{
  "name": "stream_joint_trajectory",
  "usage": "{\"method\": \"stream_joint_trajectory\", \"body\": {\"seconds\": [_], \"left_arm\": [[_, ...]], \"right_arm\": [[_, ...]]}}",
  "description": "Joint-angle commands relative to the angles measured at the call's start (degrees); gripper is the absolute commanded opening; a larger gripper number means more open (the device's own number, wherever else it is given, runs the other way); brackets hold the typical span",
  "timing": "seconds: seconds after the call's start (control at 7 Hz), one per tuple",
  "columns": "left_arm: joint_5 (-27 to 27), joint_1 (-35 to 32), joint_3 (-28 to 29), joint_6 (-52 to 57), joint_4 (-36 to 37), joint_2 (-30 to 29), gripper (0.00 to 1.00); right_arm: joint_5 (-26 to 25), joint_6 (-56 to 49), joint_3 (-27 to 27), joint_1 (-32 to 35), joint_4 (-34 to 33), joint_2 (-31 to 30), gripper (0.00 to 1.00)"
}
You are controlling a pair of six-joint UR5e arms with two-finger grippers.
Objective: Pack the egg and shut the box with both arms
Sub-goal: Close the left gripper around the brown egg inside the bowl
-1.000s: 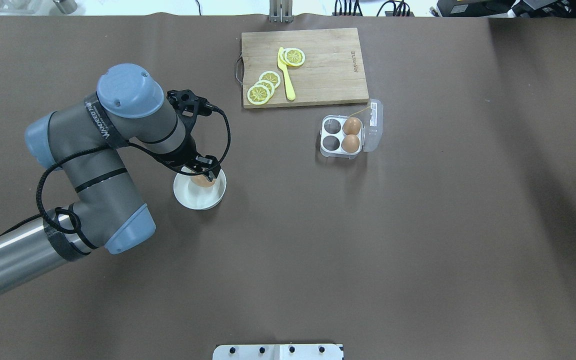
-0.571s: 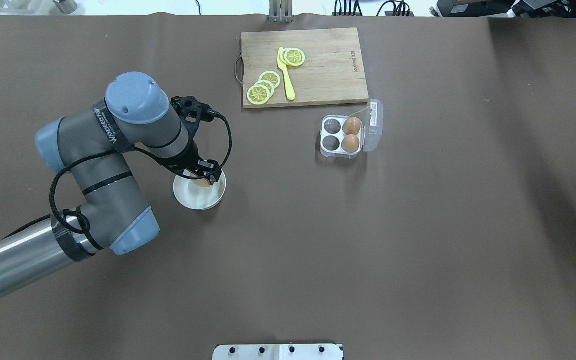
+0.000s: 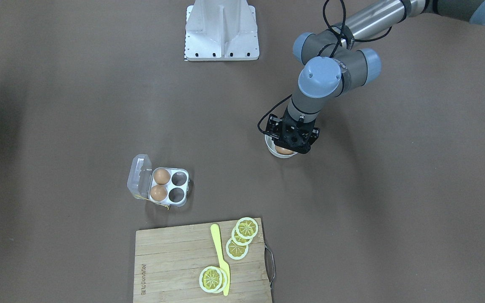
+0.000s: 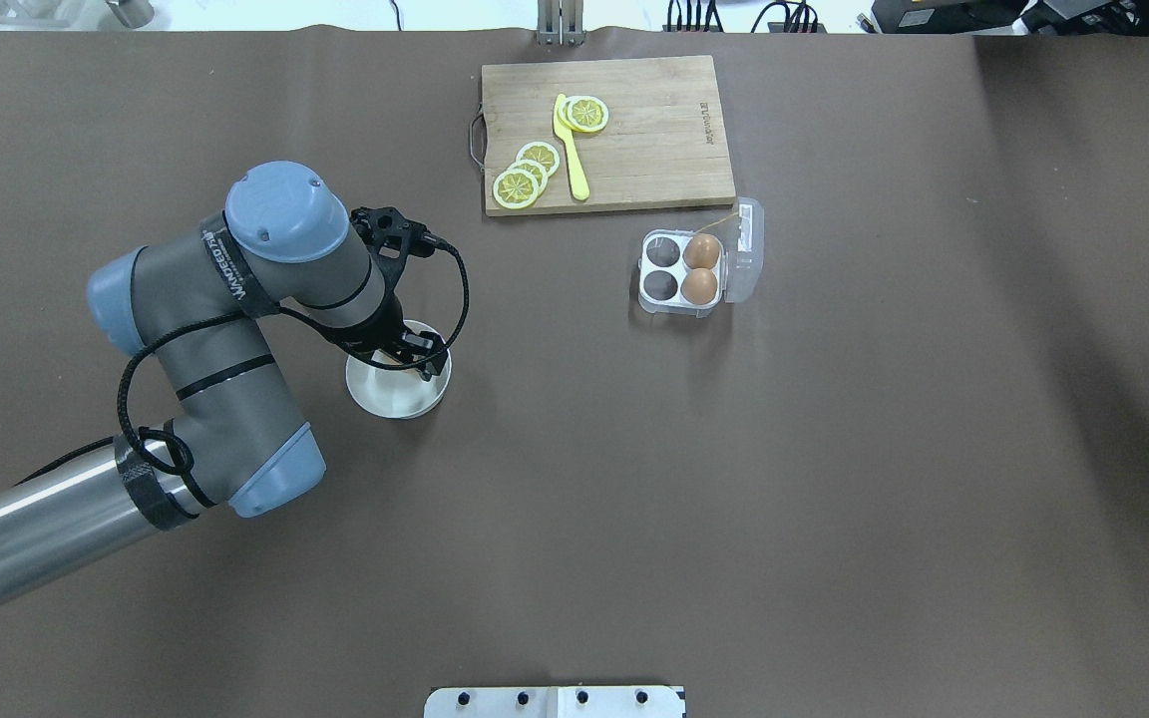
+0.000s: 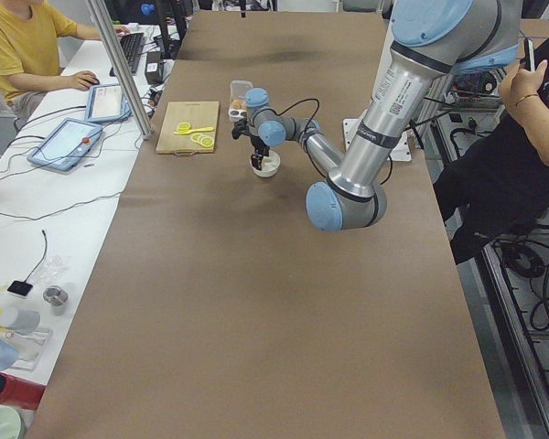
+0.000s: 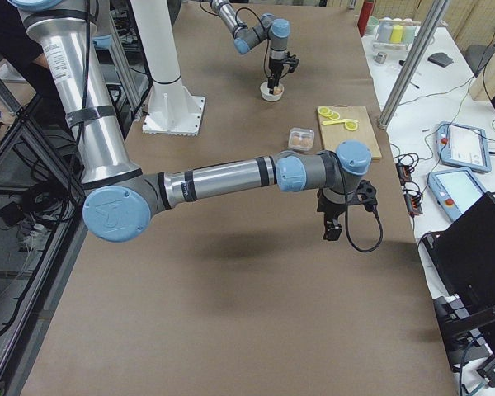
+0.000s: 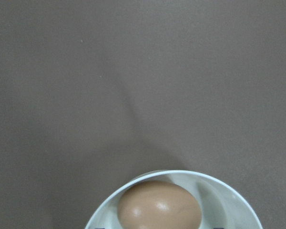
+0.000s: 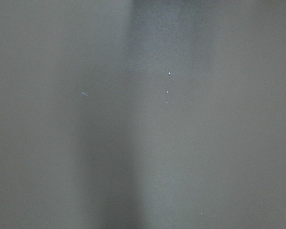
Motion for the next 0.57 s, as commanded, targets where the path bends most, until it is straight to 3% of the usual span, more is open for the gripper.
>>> {"method": "stream_joint_trajectory", "body": {"seconds": [0.0,0.43], "left_arm": [[0.0,0.12,0.04,0.05,-0.01,-0.44,0.81],[1.13,0.12,0.21,0.75,-0.1,-0.44,0.74]], "right_arm": [[-0.09,-0.02,0.0,0.0,0.0,-0.07,1.0],[-0.09,0.06,0.0,0.0,0.0,-0.07,1.0]]}}
